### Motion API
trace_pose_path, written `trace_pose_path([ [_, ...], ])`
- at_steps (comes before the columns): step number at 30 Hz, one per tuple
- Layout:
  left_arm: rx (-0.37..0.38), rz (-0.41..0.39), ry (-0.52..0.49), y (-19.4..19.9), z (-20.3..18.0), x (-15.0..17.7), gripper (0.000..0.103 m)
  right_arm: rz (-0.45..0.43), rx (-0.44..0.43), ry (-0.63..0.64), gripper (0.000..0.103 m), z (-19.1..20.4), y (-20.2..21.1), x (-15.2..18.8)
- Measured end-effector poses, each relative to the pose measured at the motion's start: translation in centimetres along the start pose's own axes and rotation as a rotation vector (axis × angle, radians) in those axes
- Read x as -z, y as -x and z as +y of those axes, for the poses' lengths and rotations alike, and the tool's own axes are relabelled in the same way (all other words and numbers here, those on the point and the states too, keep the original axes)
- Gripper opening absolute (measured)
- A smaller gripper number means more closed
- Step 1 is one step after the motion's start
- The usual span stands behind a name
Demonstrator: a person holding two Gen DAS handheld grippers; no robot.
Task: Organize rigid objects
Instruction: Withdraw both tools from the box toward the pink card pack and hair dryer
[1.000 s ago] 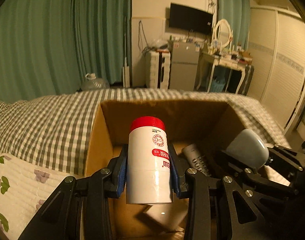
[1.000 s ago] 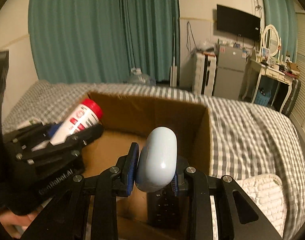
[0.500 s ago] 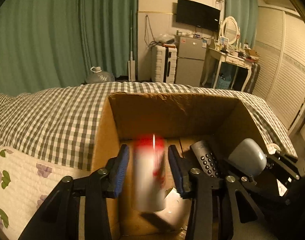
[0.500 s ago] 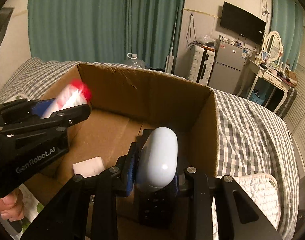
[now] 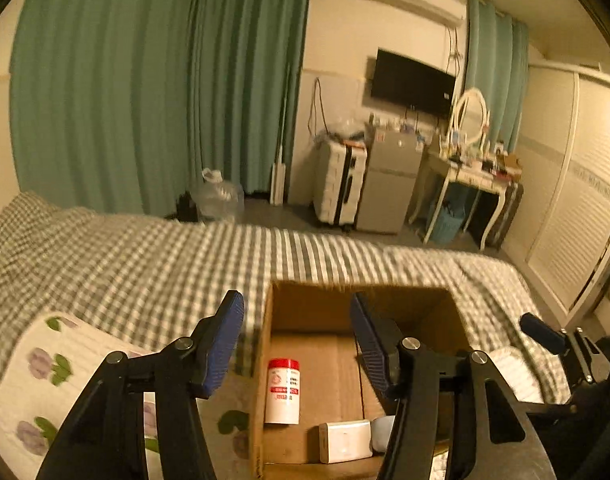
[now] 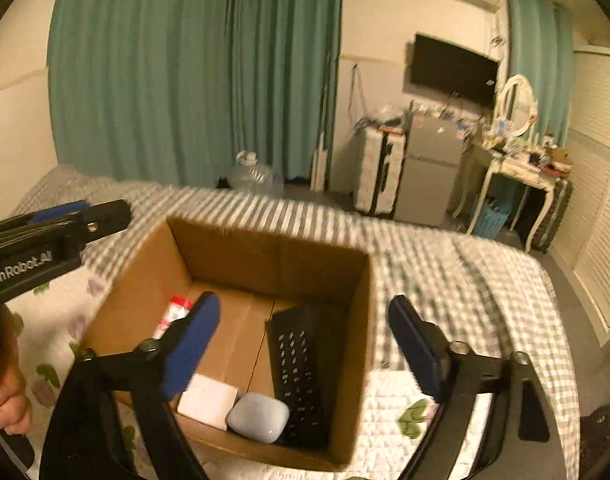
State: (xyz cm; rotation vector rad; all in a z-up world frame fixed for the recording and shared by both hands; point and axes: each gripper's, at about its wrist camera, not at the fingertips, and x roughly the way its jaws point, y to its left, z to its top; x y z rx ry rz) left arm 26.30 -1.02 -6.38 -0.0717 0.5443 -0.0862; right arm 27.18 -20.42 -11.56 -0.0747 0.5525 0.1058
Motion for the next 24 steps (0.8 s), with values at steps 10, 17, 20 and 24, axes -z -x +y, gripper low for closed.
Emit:
trace_pose_path([
  [10, 0.084, -0.157, 0.063, 9.2, 0.4, -3.0, 0.061, -0.184, 0.064, -0.041, 0.103, 0.3, 9.8, -4.2],
  [17, 0.042, -0.253, 0.003, 15.8, -0.3, -4.1, 0.064, -0.275, 0.081, -0.024, 0.103, 0.8, 17.2, -5.7],
  [20, 0.049, -0.279, 0.001, 18.4, -0.3, -4.2, 0.064, -0.303, 0.089, -0.016, 0.103, 0.8, 19.9, -6.0],
  [24, 0.053, -0.301, -0.007, 21.0, -0.2, -4.4, 0.064, -0.331, 0.098, 0.002, 0.103, 0.9, 24.0, -5.7],
])
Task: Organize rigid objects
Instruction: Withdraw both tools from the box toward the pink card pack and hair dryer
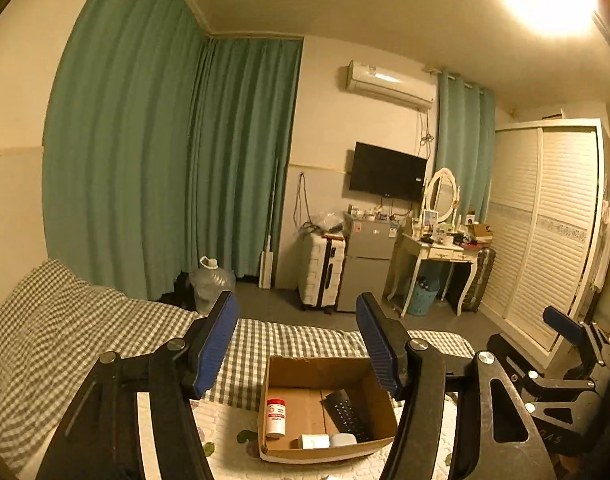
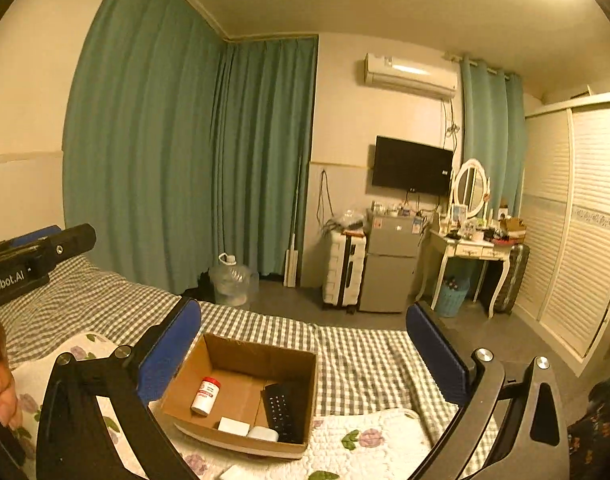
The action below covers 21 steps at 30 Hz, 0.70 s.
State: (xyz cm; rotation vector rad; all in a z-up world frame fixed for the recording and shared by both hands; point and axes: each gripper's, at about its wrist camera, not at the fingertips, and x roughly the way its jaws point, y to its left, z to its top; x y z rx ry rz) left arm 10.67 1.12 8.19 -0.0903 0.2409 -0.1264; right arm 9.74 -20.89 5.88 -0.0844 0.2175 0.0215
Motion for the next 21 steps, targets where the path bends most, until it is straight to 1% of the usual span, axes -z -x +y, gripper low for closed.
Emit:
trace_pose_path([
  [6, -0.001, -0.007, -0.016, 3.5, 0.0, 0.6, 0.065, -0.015, 0.003, 0.007, 0.103, -0.4, 4.4, -0.7],
  [12, -0.004, 0.017, -0.017, 4.8, 0.2, 2.4, 0.065, -0.005, -0.007, 0.022, 0.103, 0.0, 7.2, 0.4],
  [16, 0.010, 0.058, -0.013, 5.0, -0.2, 4.4, 0.065, 0.013, -0.005, 0.036, 0.103, 0.2, 8.1, 1.9],
  [19, 0.046, 0.104, -0.029, 4.5, -0.9, 6.5, 0.065, 0.035, -0.011, 0.034, 0.103, 0.1, 8.1, 3.2],
  [21, 0.056, 0.138, -0.047, 4.0, -1.7, 8.3, 0.065, 0.053, -0.008, 0.030, 0.103, -0.3, 7.7, 4.0],
])
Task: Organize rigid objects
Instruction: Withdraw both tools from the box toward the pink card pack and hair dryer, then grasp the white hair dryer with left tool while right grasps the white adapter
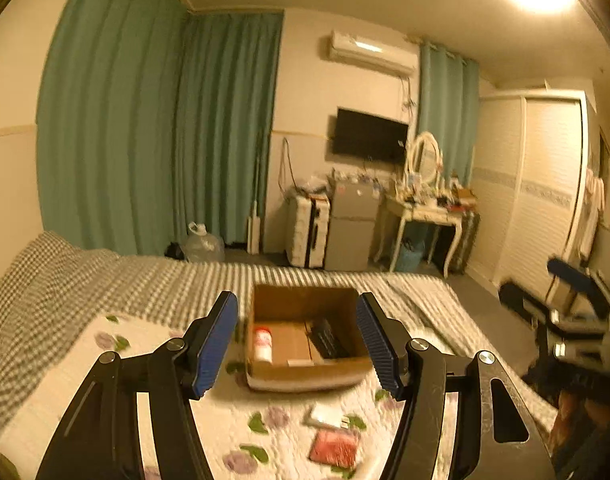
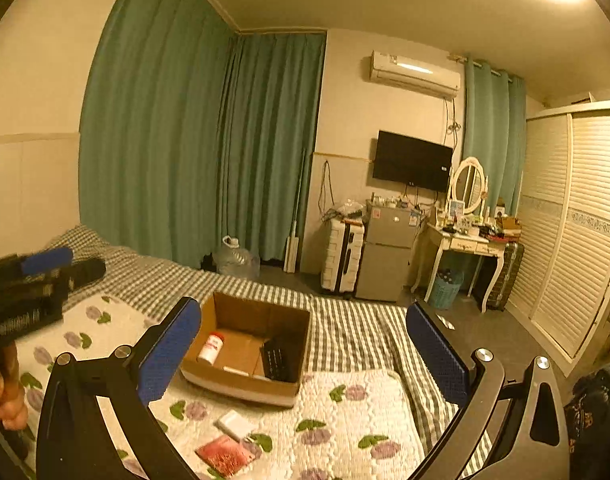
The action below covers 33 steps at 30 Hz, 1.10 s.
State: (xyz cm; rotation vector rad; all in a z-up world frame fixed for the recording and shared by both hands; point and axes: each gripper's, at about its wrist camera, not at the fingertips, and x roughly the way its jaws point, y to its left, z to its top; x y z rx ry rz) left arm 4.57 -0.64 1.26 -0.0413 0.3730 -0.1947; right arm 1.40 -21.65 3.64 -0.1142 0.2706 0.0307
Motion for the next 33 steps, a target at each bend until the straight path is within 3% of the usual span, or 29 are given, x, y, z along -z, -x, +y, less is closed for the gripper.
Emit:
trace_pose_path([
  [16, 0.105, 0.415, -0.095, -7.9, -5.1, 16.0, 0.065, 0.226, -0.016, -0.026, 0.103, -2.7, -7.3, 9.4],
  [21, 0.182, 0.589, -0.046, -9.8, -5.7, 21.1, 0.065, 0.310, -0.038, -0.002, 0.103, -2.1, -10.3, 12.2],
  [23, 0.168, 0.633, -0.056, -10.6, -5.9, 22.8, 0.065, 0.342, -0.052, 0.018, 0.103, -1.6, -11.7, 13.2],
  [26, 0.142, 0.618, -0.094, -11.3, -6.0, 24.5, 0.064, 0.396, -0.074, 0.052, 0.103, -0.7, -14.0, 14.8],
  [27, 0.135, 0.592, -0.098, -11.0, -6.0, 24.4, 0.055, 0.417, -0.088, 0.059, 0.103, -0.4, -14.7, 15.4],
  [29, 0.113, 0.554, -0.118, -10.5, -5.6, 24.0, 0.052, 0.458, -0.118, 0.062, 0.103, 0.1, -16.1, 16.3],
  [33, 0.026, 0.483, -0.062, -9.2, -2.2, 22.1, 0.052, 0.520, -0.152, 0.066, 0.103, 0.9, -18.4, 17.7],
])
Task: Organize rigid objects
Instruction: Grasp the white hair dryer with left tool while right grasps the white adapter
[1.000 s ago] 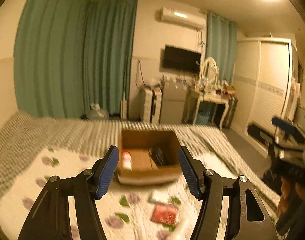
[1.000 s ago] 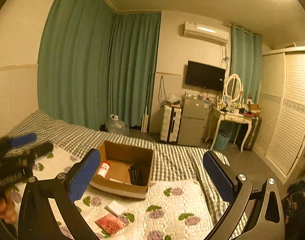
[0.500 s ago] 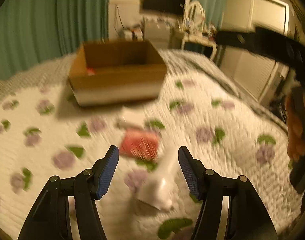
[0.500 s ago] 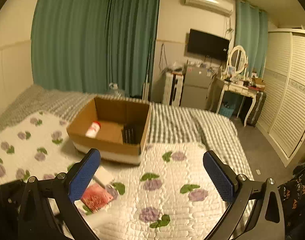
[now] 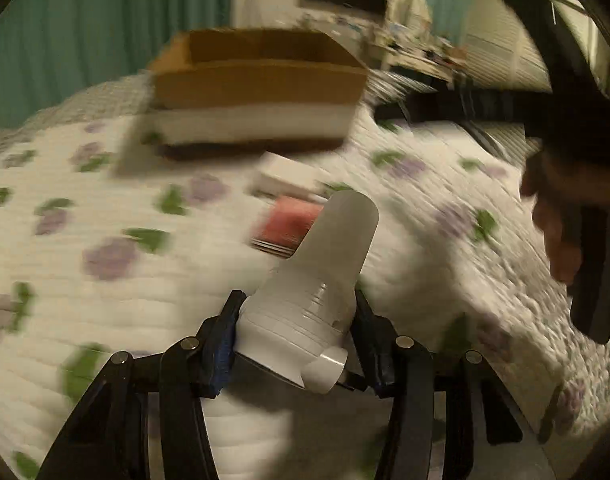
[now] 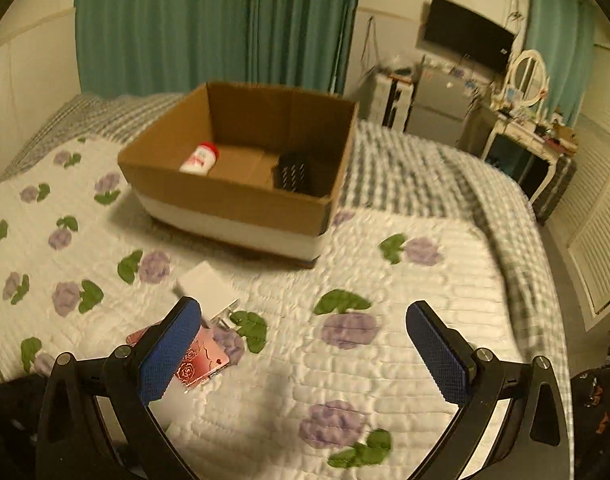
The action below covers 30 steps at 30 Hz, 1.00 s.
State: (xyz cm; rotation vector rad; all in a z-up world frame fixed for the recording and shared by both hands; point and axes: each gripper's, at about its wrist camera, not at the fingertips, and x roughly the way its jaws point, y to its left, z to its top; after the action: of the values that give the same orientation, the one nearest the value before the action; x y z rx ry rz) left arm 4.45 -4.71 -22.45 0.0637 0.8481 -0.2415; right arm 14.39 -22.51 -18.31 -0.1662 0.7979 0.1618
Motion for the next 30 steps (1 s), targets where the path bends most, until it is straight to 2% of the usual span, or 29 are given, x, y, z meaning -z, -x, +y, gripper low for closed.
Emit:
trace_pose_path([
  [3, -0.085, -0.015, 0.032, 0.7, 3.1, -0.5, 0.052, 0.024, -0.012, 0.032, 0.103, 1.1, -1.9, -0.5],
  [7, -0.169, 0.012, 0.104, -0.1, 7.7, -0.9, 0.052, 0.041, -0.044, 0.076, 0.103, 3.4, -4.5, -1.5],
  [13, -0.204, -0.003, 0.151, -1.0, 10.4, -2.0, 0.052, 0.095, -0.064, 0.192, 0.103, 7.4, -8.8, -2.3],
  [17, -0.200, 0.004, 0.143, -2.0, 10.4, -2.3, 0.052, 0.182, -0.112, 0.206, 0.103, 8.4, -11.4, -1.7],
  [18, -0.197, 0.003, 0.141, -2.1, 10.3, -2.3, 0.052, 0.199, -0.116, 0.210, 0.097, 8.5, -11.8, -1.4],
  [19, -0.191, 0.000, 0.140, -2.2, 10.4, -2.4, 0.052, 0.211, -0.104, 0.213, 0.083, 8.5, -12.3, -1.0],
  [20, -0.187, -0.003, 0.140, -2.1, 10.5, -2.5, 0.052, 0.216, -0.103, 0.206, 0.078, 8.4, -12.5, -0.7],
  [21, -0.183, -0.004, 0.142, -2.1, 10.5, -2.5, 0.052, 0.220, -0.135, 0.178, 0.064, 8.1, -12.5, -0.5],
  [22, -0.180, -0.005, 0.144, -2.0, 10.4, -2.5, 0.052, 0.220, -0.158, 0.137, 0.062, 7.6, -12.4, -0.5],
  [25, -0.173, -0.013, 0.142, -1.6, 10.3, -2.7, 0.052, 0.219, -0.123, 0.118, 0.061, 7.1, -11.8, -0.4],
  [28, -0.167, -0.036, 0.131, -0.7, 9.6, -2.9, 0.052, 0.156, -0.063, 0.080, 0.061, 6.6, -9.9, -0.2],
  [30, -0.162, -0.053, 0.124, 0.1, 9.1, -3.2, 0.052, 0.123, -0.056, 0.033, 0.061, 6.0, -8.3, 0.0],
])
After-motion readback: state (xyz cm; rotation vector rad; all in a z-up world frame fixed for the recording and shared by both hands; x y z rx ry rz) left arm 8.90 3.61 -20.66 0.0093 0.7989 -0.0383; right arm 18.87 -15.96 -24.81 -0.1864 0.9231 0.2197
